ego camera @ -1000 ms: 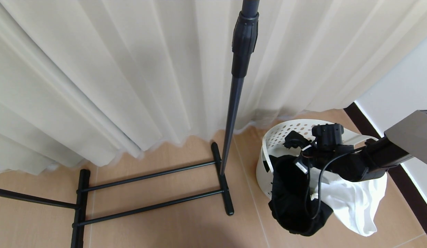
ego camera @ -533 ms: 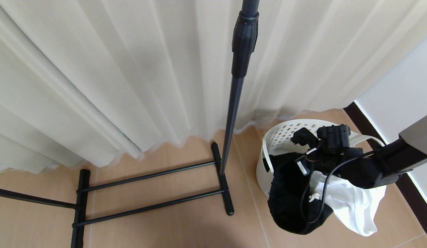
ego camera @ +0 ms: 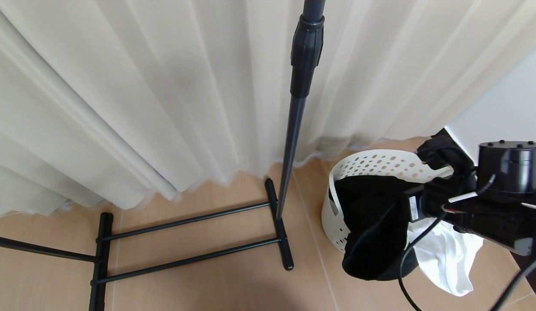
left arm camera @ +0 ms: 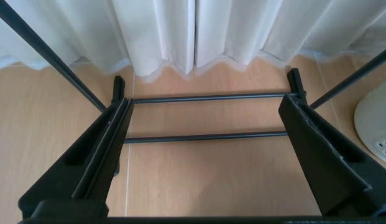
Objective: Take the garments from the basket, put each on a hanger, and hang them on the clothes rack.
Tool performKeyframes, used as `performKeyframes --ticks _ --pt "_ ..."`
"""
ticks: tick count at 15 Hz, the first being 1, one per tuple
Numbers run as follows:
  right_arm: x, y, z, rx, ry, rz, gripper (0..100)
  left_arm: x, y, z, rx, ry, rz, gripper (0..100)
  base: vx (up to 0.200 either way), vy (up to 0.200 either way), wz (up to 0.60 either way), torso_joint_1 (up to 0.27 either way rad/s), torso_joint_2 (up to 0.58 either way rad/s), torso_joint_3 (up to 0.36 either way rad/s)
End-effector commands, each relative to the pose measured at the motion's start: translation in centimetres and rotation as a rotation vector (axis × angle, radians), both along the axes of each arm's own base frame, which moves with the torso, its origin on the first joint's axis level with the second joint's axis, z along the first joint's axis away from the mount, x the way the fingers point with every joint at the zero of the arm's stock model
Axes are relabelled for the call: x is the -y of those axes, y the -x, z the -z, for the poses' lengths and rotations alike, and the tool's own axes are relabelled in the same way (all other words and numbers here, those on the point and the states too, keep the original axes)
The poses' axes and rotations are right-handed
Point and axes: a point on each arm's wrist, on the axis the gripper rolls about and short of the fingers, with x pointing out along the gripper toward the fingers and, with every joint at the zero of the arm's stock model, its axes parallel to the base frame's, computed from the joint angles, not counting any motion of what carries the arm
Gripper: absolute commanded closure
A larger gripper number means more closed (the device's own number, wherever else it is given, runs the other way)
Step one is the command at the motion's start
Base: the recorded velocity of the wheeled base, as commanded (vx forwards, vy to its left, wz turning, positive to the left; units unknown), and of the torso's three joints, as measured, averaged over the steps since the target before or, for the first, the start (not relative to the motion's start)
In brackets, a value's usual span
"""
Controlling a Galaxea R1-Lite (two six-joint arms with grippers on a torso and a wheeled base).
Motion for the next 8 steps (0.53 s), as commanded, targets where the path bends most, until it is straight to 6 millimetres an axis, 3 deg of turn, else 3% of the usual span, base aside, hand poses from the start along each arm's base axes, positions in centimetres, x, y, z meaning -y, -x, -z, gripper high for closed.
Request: performKeyframes --ticks 1,8 --pt "-0.81 6.46 -3.29 0.121 -0.163 -0.119 100 0.0 -0.01 0.0 -0.001 0.0 0.0 0 0.0 0.0 0.0 0.0 0.0 0.0" --pt "-0.53 6.82 -3.97 0.158 -0.18 -0.111 100 0.02 -0.01 0.0 -0.001 0.001 0.009 0 0.0 0.0 0.0 0.003 0.0 0.013"
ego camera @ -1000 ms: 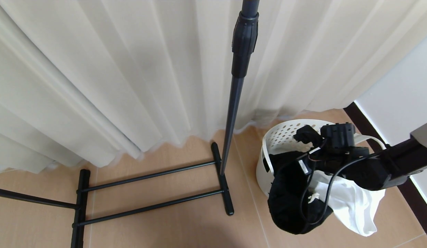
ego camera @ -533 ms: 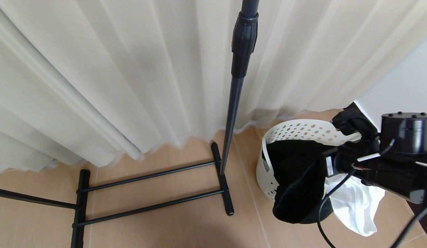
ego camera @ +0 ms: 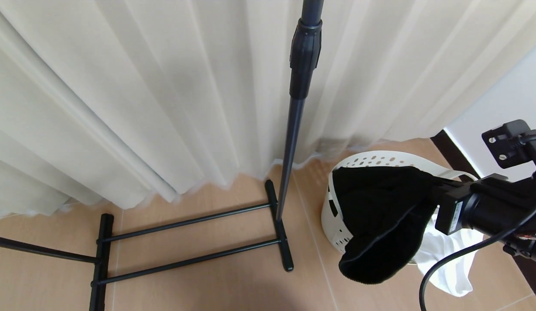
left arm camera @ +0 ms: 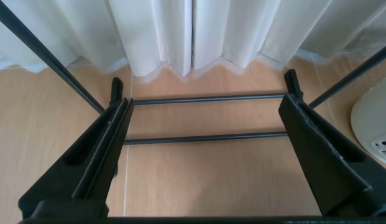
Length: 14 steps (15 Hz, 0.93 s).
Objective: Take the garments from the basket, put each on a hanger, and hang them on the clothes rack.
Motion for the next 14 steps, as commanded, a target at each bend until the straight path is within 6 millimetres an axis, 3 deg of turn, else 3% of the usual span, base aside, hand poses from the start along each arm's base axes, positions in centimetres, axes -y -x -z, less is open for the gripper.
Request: performKeyframes --ticks 1,10,14 --pt "0.2 0.4 -0.4 0.02 -0.009 0.001 100 0.0 0.0 0.0 -0.001 0.0 -0.001 0 0.0 0.0 0.0 0.012 0.01 0.149" --pt "1.5 1.0 -0.3 0.05 0.044 0.033 100 0.0 0.0 0.0 -0.001 0.001 -0.001 0 0.0 0.0 0.0 0.001 0.0 0.194" --pt "1.7 1.2 -0.5 0.06 0.042 0.031 100 0.0 0.0 0.0 -0.001 0.0 -0.001 0 0.0 0.0 0.0 0.013 -0.29 -0.072"
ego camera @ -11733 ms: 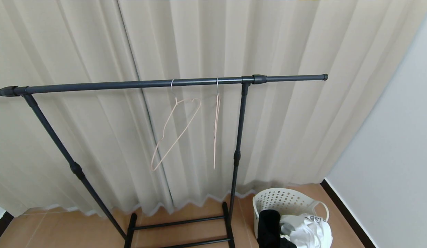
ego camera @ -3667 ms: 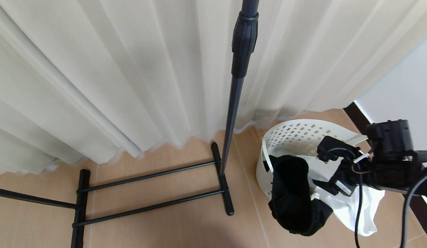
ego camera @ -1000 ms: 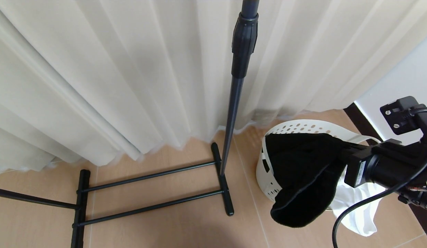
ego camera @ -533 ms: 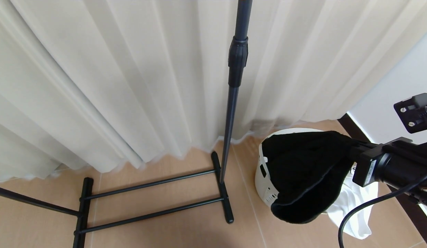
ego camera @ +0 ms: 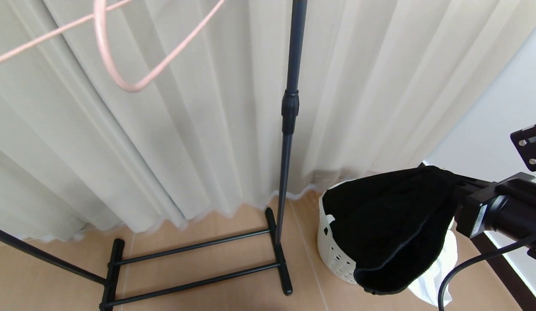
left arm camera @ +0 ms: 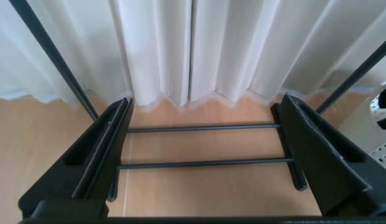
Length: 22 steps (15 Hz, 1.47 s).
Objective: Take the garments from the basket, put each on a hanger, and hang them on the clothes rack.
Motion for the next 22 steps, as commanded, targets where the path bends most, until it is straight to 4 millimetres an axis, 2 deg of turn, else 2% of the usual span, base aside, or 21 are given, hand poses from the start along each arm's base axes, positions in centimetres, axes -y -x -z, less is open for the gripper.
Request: performKeyframes --ticks 1,10,22 --pt "0.05 0.08 -0.06 0.004 -0.001 0.0 100 0.0 -0.01 0.0 -0.001 0.002 0.0 0 0.0 0.0 0.0 0.027 -0.41 -0.163" --pt "0.06 0.11 0.07 0.001 0.004 -0.001 100 0.0 -0.01 0.0 -0.001 0.002 0.0 0 0.0 0.0 0.0 0.107 -0.47 -0.227" --pt "0.06 0.13 0.27 -0.006 0.007 -0.002 100 0.0 -0.01 0.0 -0.001 0.002 0.0 0 0.0 0.0 0.0 0.196 -0.54 -0.32"
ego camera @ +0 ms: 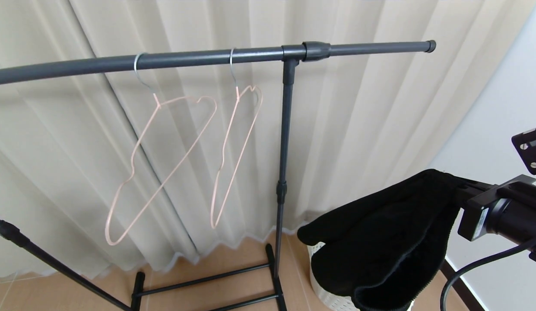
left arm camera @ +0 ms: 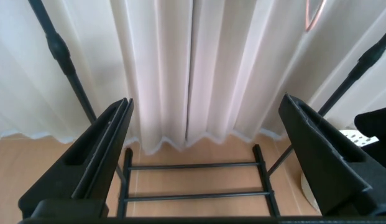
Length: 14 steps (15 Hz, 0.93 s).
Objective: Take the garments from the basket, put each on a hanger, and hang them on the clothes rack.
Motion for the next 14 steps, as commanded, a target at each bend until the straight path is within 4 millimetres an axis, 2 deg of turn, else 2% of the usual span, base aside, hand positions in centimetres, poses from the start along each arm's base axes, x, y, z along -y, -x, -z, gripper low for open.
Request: performKeyframes --ticks 1,11,14 --pt "-0.01 -0.03 0.04 -0.001 0.001 0.001 100 0.0 -0.01 0.0 -0.001 0.001 -0.001 0 0.0 0.0 0.0 0.242 -0.62 -0.183" --pt "0.1 0.19 0.23 0.008 0.042 -0.004 100 0.0 -0.01 -0.02 0.001 0.001 -0.002 0 0.0 0.0 0.0 0.18 -0.42 -0.114" --pt "0.26 0.54 0.39 0.024 0.095 -0.017 100 0.0 -0.01 -0.02 0.0 -0.001 -0.002 0 0.0 0.0 0.0 0.052 -0.12 -0.06"
